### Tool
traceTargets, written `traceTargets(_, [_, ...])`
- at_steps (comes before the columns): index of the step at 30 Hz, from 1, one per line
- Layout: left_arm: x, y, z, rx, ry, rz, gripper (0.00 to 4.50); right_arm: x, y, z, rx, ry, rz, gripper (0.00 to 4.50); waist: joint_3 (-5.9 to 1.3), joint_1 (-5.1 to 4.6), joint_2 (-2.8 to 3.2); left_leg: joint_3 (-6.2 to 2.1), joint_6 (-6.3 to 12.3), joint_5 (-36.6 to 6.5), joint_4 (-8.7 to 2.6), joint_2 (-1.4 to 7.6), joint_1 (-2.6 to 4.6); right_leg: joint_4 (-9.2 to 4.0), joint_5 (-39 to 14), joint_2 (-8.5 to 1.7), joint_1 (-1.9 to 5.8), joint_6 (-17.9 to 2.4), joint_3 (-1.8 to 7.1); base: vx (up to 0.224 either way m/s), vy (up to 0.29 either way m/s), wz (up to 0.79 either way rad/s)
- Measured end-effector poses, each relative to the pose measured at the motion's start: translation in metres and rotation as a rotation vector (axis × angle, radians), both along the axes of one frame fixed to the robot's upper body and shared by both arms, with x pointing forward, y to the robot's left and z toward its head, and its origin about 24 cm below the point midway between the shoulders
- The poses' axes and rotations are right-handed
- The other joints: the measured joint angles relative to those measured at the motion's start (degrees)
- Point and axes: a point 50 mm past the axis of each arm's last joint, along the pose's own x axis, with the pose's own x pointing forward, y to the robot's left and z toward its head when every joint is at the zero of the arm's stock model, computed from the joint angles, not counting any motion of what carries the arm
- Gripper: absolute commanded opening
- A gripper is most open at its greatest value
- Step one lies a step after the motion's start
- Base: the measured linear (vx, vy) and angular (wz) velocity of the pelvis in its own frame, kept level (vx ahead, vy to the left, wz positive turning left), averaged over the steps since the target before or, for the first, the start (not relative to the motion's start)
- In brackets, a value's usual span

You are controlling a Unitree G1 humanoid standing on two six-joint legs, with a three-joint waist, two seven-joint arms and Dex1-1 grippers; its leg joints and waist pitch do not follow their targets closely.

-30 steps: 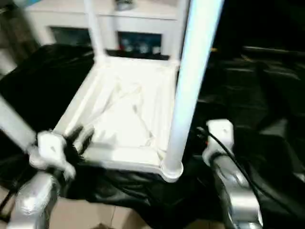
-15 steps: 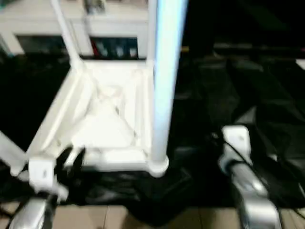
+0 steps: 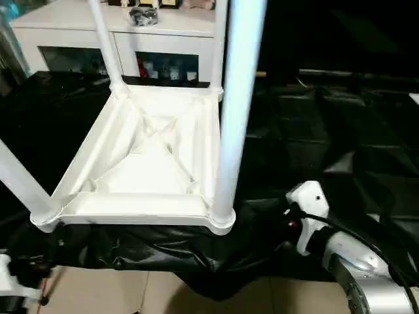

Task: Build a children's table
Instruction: Flip table

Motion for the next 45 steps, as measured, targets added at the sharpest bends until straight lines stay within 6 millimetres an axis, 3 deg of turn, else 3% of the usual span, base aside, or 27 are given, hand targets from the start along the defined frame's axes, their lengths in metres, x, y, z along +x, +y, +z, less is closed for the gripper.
traceTargets(5, [0.011,0.016,0.007,0.008,-0.016,-0.020,4.15,0.002,0.016,-0.001,0.027,-0.006,0.077,4.50,-0.39,0.18,-0.38,0.35,0.03,0.0,0.32,-0.01,-0.09,0.33,0.8,-0.06,0.03,0.1,0.48,0.025,0.003,-0.01])
traceTargets(9, [0.031,0.020,0.017,0.000,-0.034,-0.055,4.47,0.006,0.028,-0.001,0.053,-0.019,0.106,4.50,-0.47,0.21,-0.22,0.51,0.02,0.0,0.06,0.02,-0.20,0.33,0.6,-0.04,-0.26,-0.1,0.52,0.035,0.000,-0.02])
traceTargets(15, [0.062,0.024,0.029,-0.024,-0.022,-0.052,4.50,0.017,0.043,-0.014,0.079,0.010,0.080,4.32,-0.46,0.13,-0.03,0.68,-0.09,0.1,0.00,0.04,-0.19,0.74,0.5,-0.04,-0.58,-0.3,0.69,0.000,0.000,0.00])
traceTargets(20, [0.065,0.016,0.028,-0.098,0.017,-0.069,4.06,0.019,0.048,-0.018,0.095,0.021,0.043,3.83,-0.39,0.12,0.06,1.05,-0.20,0.2,0.03,0.03,-0.06,1.15,0.5,-0.02,-0.88,-0.3,1.21,0.000,0.000,0.00])
traceTargets(31, [0.058,-0.004,0.027,-0.130,0.054,-0.059,3.26,0.034,0.055,-0.026,0.124,0.022,-0.103,2.97,-0.18,0.27,0.48,1.09,-0.26,0.2,0.00,0.03,-0.09,1.22,0.4,0.04,-1.01,-0.3,1.33,0.000,0.000,0.00])
traceTargets(33, [0.058,-0.004,0.026,-0.132,0.064,-0.046,3.21,0.034,0.056,-0.026,0.129,0.021,-0.114,2.87,-0.17,0.24,0.38,1.09,-0.26,0.2,-0.03,0.03,-0.10,1.21,0.4,0.05,-1.04,-0.3,1.33,0.000,0.000,0.00])
traceTargets(34, [0.058,-0.003,0.026,-0.131,0.066,-0.040,2.88,0.034,0.057,-0.026,0.132,0.022,-0.115,2.68,-0.15,0.21,0.26,1.10,-0.25,0.3,-0.03,0.04,-0.10,1.21,0.4,0.05,-1.04,-0.3,1.33,0.000,0.000,0.00])
traceTargets(37, [0.059,-0.005,0.030,-0.129,0.069,-0.018,2.88,0.037,0.060,-0.026,0.133,0.024,-0.113,2.60,-0.11,0.07,-0.07,1.14,-0.25,0.3,-0.02,0.04,-0.09,1.25,0.4,0.05,-1.04,-0.3,1.37,0.000,0.000,0.00])
traceTargets(39, [0.061,-0.008,0.032,-0.127,0.074,-0.014,2.57,0.042,0.061,-0.025,0.132,0.022,-0.127,2.29,-0.02,-0.07,-0.53,1.21,-0.25,0.3,-0.03,0.04,-0.08,1.29,0.4,0.05,-1.03,-0.3,1.43,0.000,0.000,0.00])
traceTargets(45, [0.067,-0.013,0.036,-0.100,0.067,-0.001,2.14,0.046,0.062,-0.028,0.125,0.000,-0.200,2.08,-0.07,0.19,-1.79,1.21,-0.37,0.3,-0.07,0.08,-0.03,1.32,0.4,0.07,-1.10,-0.3,1.42,0.000,0.000,0.00])
